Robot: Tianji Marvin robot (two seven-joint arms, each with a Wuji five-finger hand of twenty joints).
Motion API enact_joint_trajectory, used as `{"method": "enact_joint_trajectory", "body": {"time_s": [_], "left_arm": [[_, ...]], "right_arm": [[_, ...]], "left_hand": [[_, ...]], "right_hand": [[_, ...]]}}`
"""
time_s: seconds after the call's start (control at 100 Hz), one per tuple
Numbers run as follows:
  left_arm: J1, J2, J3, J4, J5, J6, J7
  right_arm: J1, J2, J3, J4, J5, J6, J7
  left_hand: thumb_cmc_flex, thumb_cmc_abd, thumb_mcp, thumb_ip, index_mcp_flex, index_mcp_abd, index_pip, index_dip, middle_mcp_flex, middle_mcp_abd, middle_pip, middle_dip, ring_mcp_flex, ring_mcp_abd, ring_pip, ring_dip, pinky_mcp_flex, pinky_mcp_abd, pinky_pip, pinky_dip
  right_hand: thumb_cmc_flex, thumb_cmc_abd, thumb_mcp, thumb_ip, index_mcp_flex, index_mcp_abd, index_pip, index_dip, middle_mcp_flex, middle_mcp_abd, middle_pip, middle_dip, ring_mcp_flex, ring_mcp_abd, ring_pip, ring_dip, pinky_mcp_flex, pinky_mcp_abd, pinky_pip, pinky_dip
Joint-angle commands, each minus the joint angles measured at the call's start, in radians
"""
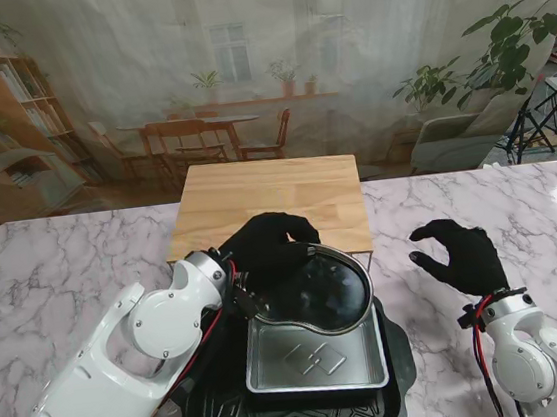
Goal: Stack the baking trays onto the shelf
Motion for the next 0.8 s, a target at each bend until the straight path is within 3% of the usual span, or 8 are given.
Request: {"method": "enact_joint_trajectory", "body": {"time_s": [0.0, 0.29, 0.79], "left_arm": [[0.023, 0.003, -0.001, -0.027, 0.008, 0.003, -0.009], [0.092, 0.01, -0.018, -0.079, 0.047, 0.018, -0.004], [0.087, -0.001, 0.06, -0.009, 0.035, 0.067, 0.024]], "right_arm": [[-0.005, -0.003, 0.001, 0.001, 0.001, 0.0, -0.003], [-0.003, -0.003, 0.0, 0.004, 0.002, 0.0, -0.002], [0.003, -0.003, -0.003, 0.012, 0.005, 0.004, 0.001]], "left_hand": [[0.086, 0.094, 0.178, 0.032, 0.136, -0.054, 0.195, 0.051, -0.006, 0.007, 0.031, -0.006, 0.024, 0.059, 0.035, -0.007, 0.038, -0.034, 0.057, -0.011], [0.086, 0.095, 0.18, 0.031, 0.132, -0.053, 0.194, 0.05, -0.008, 0.008, 0.034, -0.008, 0.024, 0.057, 0.037, -0.009, 0.04, -0.034, 0.059, -0.013], [0.086, 0.101, 0.178, 0.029, 0.122, -0.053, 0.2, 0.05, -0.019, 0.006, 0.038, -0.01, 0.017, 0.056, 0.039, -0.012, 0.034, -0.038, 0.057, -0.014]], "right_hand": [[0.012, 0.035, -0.024, 0.021, -0.038, -0.001, -0.011, 0.009, -0.031, -0.003, 0.01, 0.002, -0.029, -0.014, -0.034, -0.005, -0.015, -0.011, -0.019, 0.006], [0.013, 0.034, -0.024, 0.021, -0.038, -0.001, -0.012, 0.009, -0.031, -0.002, 0.01, 0.002, -0.029, -0.014, -0.034, -0.005, -0.016, -0.01, -0.02, 0.006], [0.014, 0.036, -0.026, 0.02, -0.038, 0.0, -0.012, 0.009, -0.032, -0.003, 0.01, 0.002, -0.029, -0.013, -0.034, -0.006, -0.016, -0.006, -0.02, 0.006]]}}
